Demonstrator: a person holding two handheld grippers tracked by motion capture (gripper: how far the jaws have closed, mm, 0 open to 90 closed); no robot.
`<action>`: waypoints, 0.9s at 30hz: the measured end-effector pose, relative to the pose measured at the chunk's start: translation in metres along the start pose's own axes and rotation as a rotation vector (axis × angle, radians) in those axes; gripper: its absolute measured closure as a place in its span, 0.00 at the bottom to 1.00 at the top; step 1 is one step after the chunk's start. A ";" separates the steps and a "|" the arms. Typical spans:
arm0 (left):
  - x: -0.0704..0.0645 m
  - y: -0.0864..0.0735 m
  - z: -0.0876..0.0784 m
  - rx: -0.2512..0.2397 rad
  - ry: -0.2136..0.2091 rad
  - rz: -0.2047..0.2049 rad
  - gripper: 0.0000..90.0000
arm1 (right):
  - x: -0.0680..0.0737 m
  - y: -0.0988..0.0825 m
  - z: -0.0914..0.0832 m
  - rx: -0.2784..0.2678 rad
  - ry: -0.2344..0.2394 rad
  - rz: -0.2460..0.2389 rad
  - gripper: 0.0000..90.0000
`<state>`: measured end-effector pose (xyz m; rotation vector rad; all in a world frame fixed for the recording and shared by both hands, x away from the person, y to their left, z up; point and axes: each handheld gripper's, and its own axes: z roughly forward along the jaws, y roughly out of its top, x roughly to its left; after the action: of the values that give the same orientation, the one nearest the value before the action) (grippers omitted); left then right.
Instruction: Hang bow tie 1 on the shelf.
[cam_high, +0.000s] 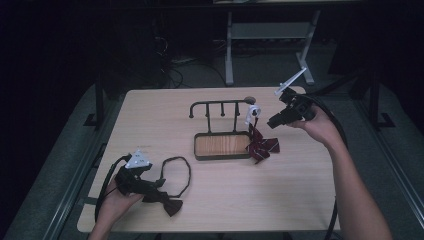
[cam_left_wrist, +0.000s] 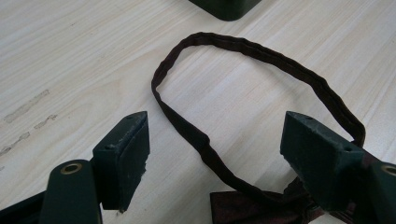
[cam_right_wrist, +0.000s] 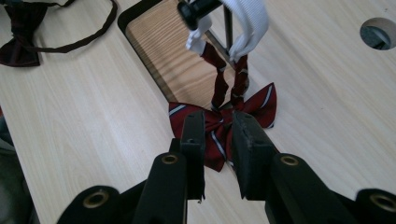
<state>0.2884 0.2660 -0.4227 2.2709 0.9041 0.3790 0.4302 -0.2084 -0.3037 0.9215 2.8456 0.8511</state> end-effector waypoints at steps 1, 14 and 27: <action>0.000 0.000 0.000 0.000 -0.001 -0.002 0.27 | 0.000 0.000 0.000 0.000 0.000 0.000 0.83; 0.000 0.000 0.001 0.003 -0.003 0.000 0.27 | 0.005 -0.020 0.009 0.003 0.036 -0.001 0.76; 0.000 -0.001 0.002 0.006 0.000 0.002 0.27 | 0.006 -0.036 0.020 -0.001 0.061 0.013 0.72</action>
<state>0.2893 0.2654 -0.4246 2.2777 0.9047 0.3778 0.4096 -0.2199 -0.3385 0.9314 2.8930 0.8968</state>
